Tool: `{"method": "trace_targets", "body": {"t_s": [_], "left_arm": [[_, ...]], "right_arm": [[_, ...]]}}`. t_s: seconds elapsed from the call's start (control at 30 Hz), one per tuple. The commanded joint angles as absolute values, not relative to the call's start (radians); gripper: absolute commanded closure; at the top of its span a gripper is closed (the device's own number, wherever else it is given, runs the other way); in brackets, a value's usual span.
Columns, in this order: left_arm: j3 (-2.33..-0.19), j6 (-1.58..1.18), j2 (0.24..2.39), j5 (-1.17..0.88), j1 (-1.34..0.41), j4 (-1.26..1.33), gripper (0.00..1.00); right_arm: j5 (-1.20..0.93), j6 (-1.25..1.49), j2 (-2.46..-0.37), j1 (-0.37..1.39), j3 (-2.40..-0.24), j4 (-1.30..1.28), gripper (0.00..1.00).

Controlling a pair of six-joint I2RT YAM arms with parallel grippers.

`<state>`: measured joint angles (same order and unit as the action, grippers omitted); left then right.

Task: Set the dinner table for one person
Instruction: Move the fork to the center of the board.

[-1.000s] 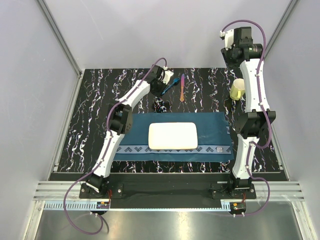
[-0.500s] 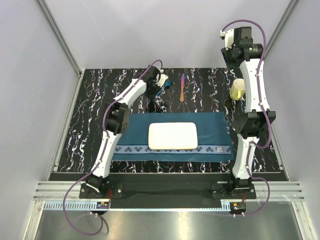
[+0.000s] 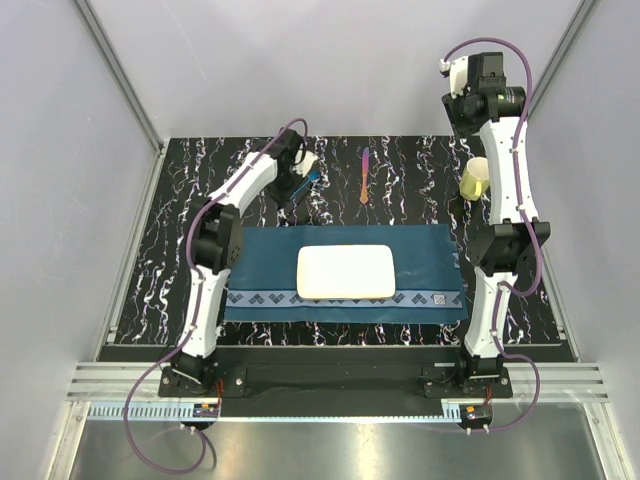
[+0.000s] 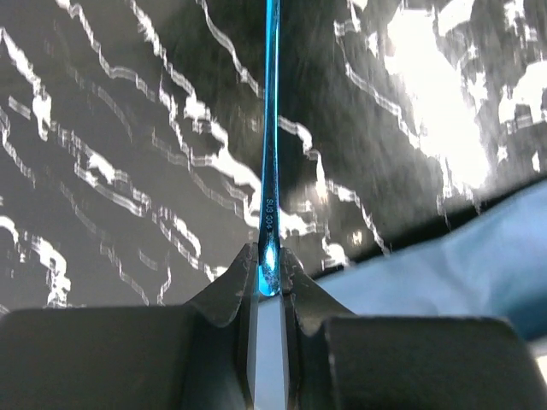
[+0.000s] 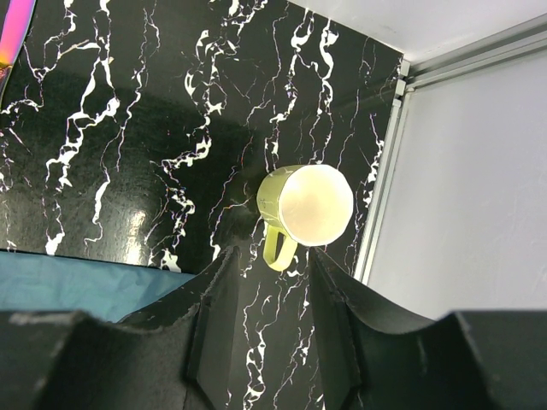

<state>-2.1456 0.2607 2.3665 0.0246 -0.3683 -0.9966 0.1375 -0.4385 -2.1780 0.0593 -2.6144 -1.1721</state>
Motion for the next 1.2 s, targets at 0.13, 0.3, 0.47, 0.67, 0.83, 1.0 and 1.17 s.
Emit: {"method": "trace_targets", "body": {"t_s": [0.13,0.3,0.47,0.67,0.83,1.0,1.17], "left_arm": [[-2.034,0.198,2.189,0.022,-0.367,-1.058,1.0],[-1.922,0.15,2.149,-0.044,-0.367,-1.077,1.0],[-1.876,0.118,2.2,-0.09,-0.365,-1.108,1.0],[-1.864,0.106,2.246,-0.138,-0.365,-1.109,1.0],[-1.89,0.107,2.279,-0.163,-0.365,-1.108,0.81],[-1.893,0.109,2.284,-0.161,-0.365,-1.108,0.49],[-1.936,0.115,2.275,-0.144,-0.364,-1.112,0.39]], "right_arm": [[0.11,-0.443,-2.181,0.071,-2.663,-1.157,0.55],[0.1,-0.443,-2.177,0.071,-2.663,-1.157,0.55],[0.097,-0.442,-2.166,0.071,-2.657,-1.161,0.55],[0.103,-0.443,-2.146,0.072,-2.642,-1.16,0.55],[0.112,-0.446,-2.135,0.072,-2.632,-1.163,0.55],[0.124,-0.449,-2.131,0.071,-2.631,-1.163,0.56],[0.132,-0.449,-2.132,0.071,-2.632,-1.161,0.56]]}}
